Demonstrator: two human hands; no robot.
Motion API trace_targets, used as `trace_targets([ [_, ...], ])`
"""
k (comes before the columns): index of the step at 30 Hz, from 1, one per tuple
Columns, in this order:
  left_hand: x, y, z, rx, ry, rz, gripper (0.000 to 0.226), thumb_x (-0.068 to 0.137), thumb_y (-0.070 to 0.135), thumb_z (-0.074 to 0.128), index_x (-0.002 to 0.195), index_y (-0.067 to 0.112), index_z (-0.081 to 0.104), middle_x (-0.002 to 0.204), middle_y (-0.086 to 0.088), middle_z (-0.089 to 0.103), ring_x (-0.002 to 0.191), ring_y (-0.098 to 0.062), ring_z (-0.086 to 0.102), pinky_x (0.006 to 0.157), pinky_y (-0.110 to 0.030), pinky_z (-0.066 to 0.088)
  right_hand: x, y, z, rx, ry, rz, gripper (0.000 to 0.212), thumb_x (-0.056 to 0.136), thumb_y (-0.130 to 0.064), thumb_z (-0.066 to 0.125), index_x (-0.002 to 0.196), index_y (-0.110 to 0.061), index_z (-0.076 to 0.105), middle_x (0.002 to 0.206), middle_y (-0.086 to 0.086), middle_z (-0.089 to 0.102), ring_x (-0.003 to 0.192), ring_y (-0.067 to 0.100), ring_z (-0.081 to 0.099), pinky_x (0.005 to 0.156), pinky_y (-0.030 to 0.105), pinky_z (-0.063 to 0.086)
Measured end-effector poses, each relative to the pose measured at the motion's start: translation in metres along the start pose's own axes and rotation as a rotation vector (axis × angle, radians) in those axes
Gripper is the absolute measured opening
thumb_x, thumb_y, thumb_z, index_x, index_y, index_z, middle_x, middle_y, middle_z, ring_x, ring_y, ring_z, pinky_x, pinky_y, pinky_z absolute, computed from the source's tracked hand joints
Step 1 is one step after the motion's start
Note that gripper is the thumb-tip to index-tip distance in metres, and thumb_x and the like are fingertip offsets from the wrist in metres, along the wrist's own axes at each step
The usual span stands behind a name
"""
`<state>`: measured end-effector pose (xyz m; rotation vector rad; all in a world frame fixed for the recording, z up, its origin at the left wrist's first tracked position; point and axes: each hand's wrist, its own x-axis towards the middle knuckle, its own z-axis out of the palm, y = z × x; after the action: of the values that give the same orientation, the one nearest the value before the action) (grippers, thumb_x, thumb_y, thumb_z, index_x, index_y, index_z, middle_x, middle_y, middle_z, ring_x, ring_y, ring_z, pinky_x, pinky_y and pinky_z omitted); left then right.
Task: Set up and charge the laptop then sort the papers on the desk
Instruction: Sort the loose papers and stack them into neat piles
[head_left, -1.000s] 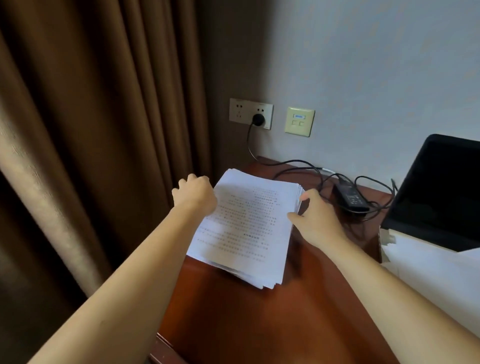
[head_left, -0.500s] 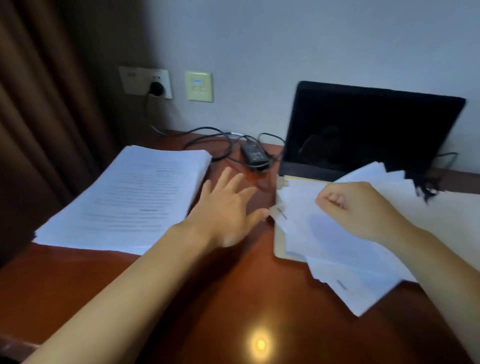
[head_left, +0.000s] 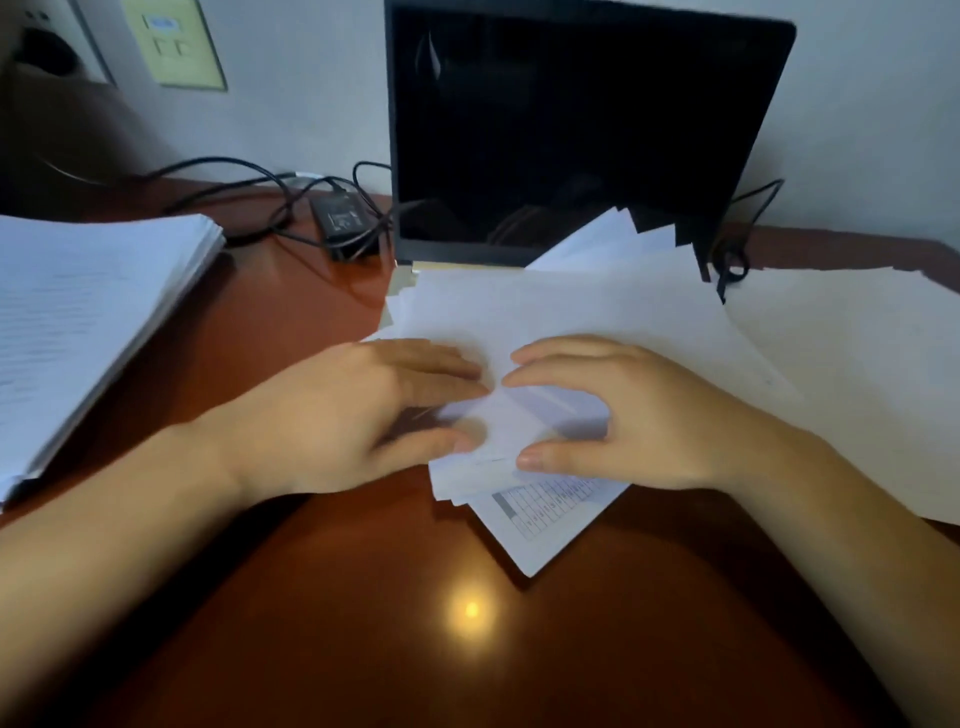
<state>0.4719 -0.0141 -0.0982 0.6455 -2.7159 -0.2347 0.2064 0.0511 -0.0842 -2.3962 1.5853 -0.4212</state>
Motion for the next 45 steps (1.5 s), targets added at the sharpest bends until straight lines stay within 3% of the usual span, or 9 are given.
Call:
trace_targets([
  [4, -0.002, 0.0, -0.001, -0.032, -0.019, -0.004, 0.068, 0.088, 0.071, 0.056, 0.139, 0.027, 0.062, 0.15, 0.012, 0.053, 0.139, 0.001, 0.045, 0.111, -0.025, 0.039, -0.001, -0.005, 0.005, -0.051, -0.012, -0.031, 0.077, 0.069, -0.082, 0.053, 0.138, -0.048, 0.049, 0.15, -0.029, 0.035, 0.14, -0.011, 0.023, 0.118, 0.024, 0.024],
  [9, -0.001, 0.006, -0.003, 0.021, 0.036, 0.077, 0.04, 0.099, 0.051, 0.053, 0.124, 0.025, 0.073, 0.13, 0.012, 0.068, 0.116, -0.007, 0.066, 0.088, -0.034, 0.057, -0.002, -0.005, 0.004, -0.048, 0.025, -0.077, 0.065, 0.08, -0.072, 0.053, 0.136, -0.04, 0.055, 0.147, -0.024, 0.045, 0.136, -0.008, 0.033, 0.114, 0.019, 0.029],
  [13, 0.0, 0.007, -0.007, 0.105, 0.135, 0.082, 0.032, 0.103, 0.036, 0.05, 0.107, 0.021, 0.077, 0.108, 0.011, 0.075, 0.095, -0.011, 0.072, 0.075, -0.032, 0.057, -0.003, -0.008, 0.001, -0.036, 0.124, -0.136, 0.041, 0.092, -0.054, 0.054, 0.122, -0.029, 0.067, 0.116, -0.019, 0.067, 0.106, 0.001, 0.061, 0.087, 0.027, 0.052],
  [18, -0.002, 0.005, -0.013, 0.137, 0.243, 0.012, 0.018, 0.097, 0.027, 0.062, 0.093, 0.02, 0.078, 0.09, 0.011, 0.075, 0.079, -0.007, 0.068, 0.07, -0.026, 0.051, -0.006, -0.012, -0.005, -0.059, 0.221, -0.18, 0.022, 0.094, -0.032, 0.053, 0.097, -0.022, 0.073, 0.091, -0.016, 0.069, 0.083, 0.007, 0.065, 0.071, 0.032, 0.054],
  [23, -0.005, 0.002, -0.018, 0.136, 0.358, -0.038, 0.022, 0.098, 0.033, 0.061, 0.095, 0.02, 0.079, 0.091, 0.012, 0.076, 0.081, -0.009, 0.071, 0.071, -0.028, 0.054, -0.007, -0.015, -0.008, -0.133, 0.222, -0.124, 0.033, 0.089, -0.056, 0.05, 0.108, -0.034, 0.065, 0.098, -0.019, 0.068, 0.084, 0.005, 0.063, 0.07, 0.026, 0.053],
  [28, -0.004, 0.011, -0.021, 0.232, 0.487, 0.038, 0.028, 0.095, 0.031, 0.07, 0.118, 0.015, 0.073, 0.124, -0.002, 0.068, 0.113, -0.024, 0.064, 0.093, -0.042, 0.05, -0.005, -0.003, -0.014, -0.322, 0.412, 0.03, 0.029, 0.098, -0.037, 0.049, 0.097, -0.018, 0.07, 0.066, 0.001, 0.066, 0.058, 0.026, 0.059, 0.058, 0.037, 0.053],
  [32, -0.003, 0.025, -0.02, 0.222, 0.334, 0.178, 0.035, 0.097, 0.042, 0.065, 0.118, 0.016, 0.076, 0.128, -0.004, 0.068, 0.118, -0.025, 0.064, 0.098, -0.042, 0.05, -0.009, 0.011, -0.022, -0.273, 0.351, 0.164, 0.017, 0.098, -0.033, 0.054, 0.113, -0.027, 0.055, 0.084, 0.008, 0.07, 0.066, 0.027, 0.062, 0.062, 0.04, 0.056],
  [38, -0.004, 0.026, -0.006, 0.064, 0.01, 0.104, 0.051, 0.091, 0.068, 0.058, 0.12, 0.028, 0.075, 0.125, 0.013, 0.07, 0.112, -0.005, 0.066, 0.088, -0.028, 0.056, -0.008, 0.003, -0.023, -0.135, 0.296, 0.053, 0.058, 0.099, -0.016, 0.052, 0.139, -0.049, 0.025, 0.102, 0.022, 0.068, 0.077, 0.032, 0.067, 0.067, 0.051, 0.057],
  [45, -0.004, 0.031, -0.007, 0.113, 0.038, 0.133, 0.035, 0.089, 0.051, 0.068, 0.111, 0.025, 0.078, 0.116, 0.013, 0.073, 0.103, -0.007, 0.069, 0.085, -0.03, 0.056, -0.005, 0.007, -0.012, -0.17, 0.196, -0.092, 0.035, 0.094, 0.0, 0.053, 0.109, -0.024, 0.073, 0.092, -0.016, 0.06, 0.079, 0.007, 0.055, 0.071, 0.022, 0.041],
])
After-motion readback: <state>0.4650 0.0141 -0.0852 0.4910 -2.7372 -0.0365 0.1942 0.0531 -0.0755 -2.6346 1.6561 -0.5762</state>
